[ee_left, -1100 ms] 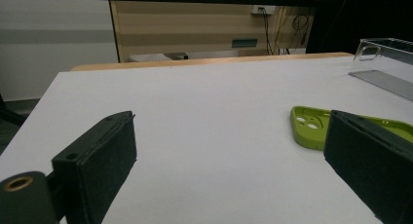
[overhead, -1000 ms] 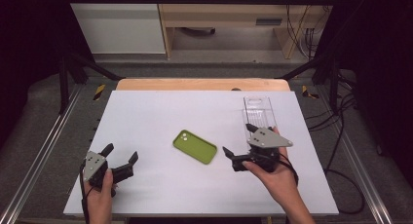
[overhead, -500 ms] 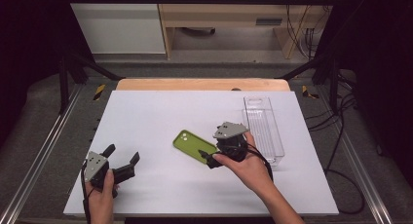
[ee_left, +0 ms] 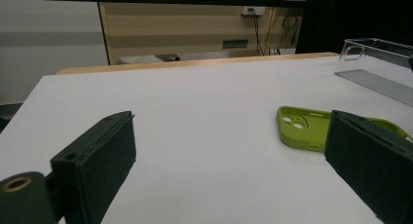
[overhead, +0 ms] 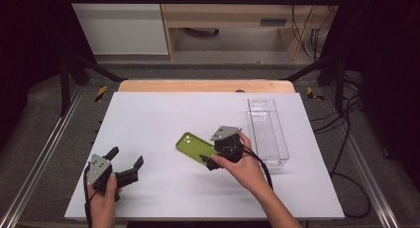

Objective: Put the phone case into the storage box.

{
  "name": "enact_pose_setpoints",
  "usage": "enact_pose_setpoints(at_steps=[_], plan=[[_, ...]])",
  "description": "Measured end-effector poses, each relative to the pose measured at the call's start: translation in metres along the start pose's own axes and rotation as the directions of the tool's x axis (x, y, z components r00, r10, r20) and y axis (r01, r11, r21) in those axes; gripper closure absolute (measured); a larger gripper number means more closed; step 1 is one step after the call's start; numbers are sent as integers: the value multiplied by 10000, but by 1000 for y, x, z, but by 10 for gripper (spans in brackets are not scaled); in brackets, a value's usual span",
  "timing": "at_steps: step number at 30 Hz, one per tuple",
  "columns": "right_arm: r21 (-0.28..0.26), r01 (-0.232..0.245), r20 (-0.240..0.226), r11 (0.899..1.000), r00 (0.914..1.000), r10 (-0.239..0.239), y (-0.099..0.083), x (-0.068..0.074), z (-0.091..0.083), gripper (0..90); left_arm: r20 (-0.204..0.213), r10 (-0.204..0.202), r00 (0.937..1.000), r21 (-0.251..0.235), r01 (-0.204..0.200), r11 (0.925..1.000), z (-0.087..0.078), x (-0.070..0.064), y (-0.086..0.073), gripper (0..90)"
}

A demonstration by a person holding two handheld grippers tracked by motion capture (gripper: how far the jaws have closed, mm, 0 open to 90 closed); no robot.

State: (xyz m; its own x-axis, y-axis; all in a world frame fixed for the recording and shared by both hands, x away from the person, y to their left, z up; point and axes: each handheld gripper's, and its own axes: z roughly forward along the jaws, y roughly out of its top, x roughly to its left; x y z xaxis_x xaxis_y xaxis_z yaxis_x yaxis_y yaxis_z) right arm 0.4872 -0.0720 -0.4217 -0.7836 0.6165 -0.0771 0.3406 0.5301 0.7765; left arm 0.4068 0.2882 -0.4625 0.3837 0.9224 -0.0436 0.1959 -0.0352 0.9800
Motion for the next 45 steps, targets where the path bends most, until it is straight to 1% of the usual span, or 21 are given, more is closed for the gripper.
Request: enact_pose_setpoints(at_steps=[4,5,6,7,8,9,10,11,14,15,17,18,23,26,29,32,34,35,39,43,45], plan=[[205,127,-84,9997,9999,-125,0,0,7,76,34,-2,10000,-72,2,10000,-2,1,0,43],[419,170,-187,9990,9997,-162,-1,-3,12,73,38,-15,10000,-72,15,10000,-1,1,0,43],[419,170,-187,9990,9997,-162,-1,-3,12,73,34,-14,10000,-68,14,10000,-1,1,0,43],[498,122,-251,9987,9996,-110,-1,-5,13,72,38,-29,10000,-57,29,10000,-1,1,0,43],[663,-73,-384,9978,9992,99,-3,-8,18,72,35,-48,10000,-57,48,10000,-1,1,0,43],[699,-143,-422,9975,9990,172,-4,-10,20,74,36,-43,10000,-35,43,10000,0,1,0,43],[699,-143,-422,9975,9990,172,-4,-10,20,74,-20,1,10000,-38,-1,10000,0,1,0,43],[697,-229,-475,9973,9985,262,-5,-11,22,77,44,-14,10000,-24,14,10000,0,0,0,43],[671,-405,-632,9969,9970,448,-5,-14,27,80,16,75,10000,-53,-75,10000,-1,0,0,43],[638,-502,-763,9967,9956,551,-6,-14,30,80,72,34,10000,-36,-33,10000,0,-1,0,43],[610,-592,-775,9964,9949,638,-7,-14,31,80,69,20,10000,1,-20,10000,0,0,0,43],[576,-745,-825,9956,9934,791,-7,-14,33,80,66,9,10000,-2,-9,10000,0,0,0,43],[716,-584,-825,9957,9945,642,-9,-14,39,64,77,66,9999,20,-67,10000,1,-2,-1,43],[750,-671,-953,9949,9927,741,-9,-14,41,64,123,134,9998,43,-135,9999,1,-2,0,42],[915,-361,-891,9951,9950,443,-11,-12,43,64,163,95,9998,39,-96,9999,1,-2,0,43],[1007,-268,-941,9946,9949,363,-12,-12,44,66,202,69,9998,65,-70,10000,2,-3,-1,42],[1149,36,-883,9934,9961,66,-13,-11,46,72,236,76,9997,78,-78,9999,2,-3,-1,42],[1187,71,-926,9929,9957,40,-14,-10,46,73,250,86,9996,82,-88,9999,3,-4,-1,42],[1231,66,-1084,9924,9941,68,-14,-8,47,69,291,93,9995,122,-97,9999,3,-4,-1,43],[1279,89,-1067,9917,9943,48,-15,-9,50,70,315,119,9994,152,-124,9998,5,-5,-2,42],[1328,47,-982,9911,9951,85,-16,-11,52,70,302,120,9995,185,-126,9997,6,-4,-2,42]])
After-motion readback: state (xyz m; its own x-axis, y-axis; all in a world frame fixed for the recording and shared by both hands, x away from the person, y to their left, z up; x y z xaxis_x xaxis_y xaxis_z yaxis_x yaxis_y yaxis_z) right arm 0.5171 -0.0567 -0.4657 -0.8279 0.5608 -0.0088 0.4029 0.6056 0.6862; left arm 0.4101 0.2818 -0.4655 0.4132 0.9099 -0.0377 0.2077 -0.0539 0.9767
